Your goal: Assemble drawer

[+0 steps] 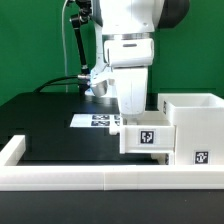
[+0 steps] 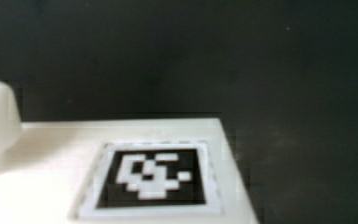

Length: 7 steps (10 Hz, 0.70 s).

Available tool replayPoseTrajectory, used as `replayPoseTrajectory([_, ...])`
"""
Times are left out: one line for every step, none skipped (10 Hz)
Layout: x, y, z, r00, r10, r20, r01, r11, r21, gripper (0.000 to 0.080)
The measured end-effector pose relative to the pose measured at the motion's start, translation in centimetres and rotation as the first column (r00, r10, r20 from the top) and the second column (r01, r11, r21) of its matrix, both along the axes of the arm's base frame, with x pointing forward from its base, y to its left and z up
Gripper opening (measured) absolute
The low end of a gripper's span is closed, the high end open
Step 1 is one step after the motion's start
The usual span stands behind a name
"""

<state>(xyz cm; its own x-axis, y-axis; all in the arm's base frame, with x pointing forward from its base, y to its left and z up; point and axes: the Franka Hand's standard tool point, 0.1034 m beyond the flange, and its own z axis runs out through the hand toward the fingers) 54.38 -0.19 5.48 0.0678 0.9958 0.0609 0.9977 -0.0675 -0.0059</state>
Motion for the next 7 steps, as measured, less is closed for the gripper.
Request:
replayPoseTrajectory([0.0, 0.0, 0.0, 1.0, 0.0, 0.0, 0.0, 1.0, 0.0, 0.0042])
replayPoseTrajectory([0.0, -0.01, 0.0, 1.0, 0.0, 0.0, 0.0, 1.0, 0.0, 0.0042])
replayPoseTrajectory([-0.01, 0.03, -0.01, 1.0, 0.003, 0.0, -0.003, 1.0, 0.0, 0.0042])
replayPoseTrajectory([-0.06, 0.18, -0.04, 1.0, 0.03, -0.003, -0.03, 1.0, -0.001, 0.0042])
replayPoseTrajectory([0.01, -0.02, -0.01, 0.999, 0.044, -0.007, -0.044, 0.999, -0.004, 0.0042])
replayPoseTrajectory([0.05, -0.12, -0.01, 0.999, 0.053, -0.007, -0.053, 0.999, -0.004, 0.0042])
replayPoseTrajectory([0.09, -0.22, 0.0, 0.999, 0.049, -0.005, -0.049, 0.999, -0.005, 0.0042])
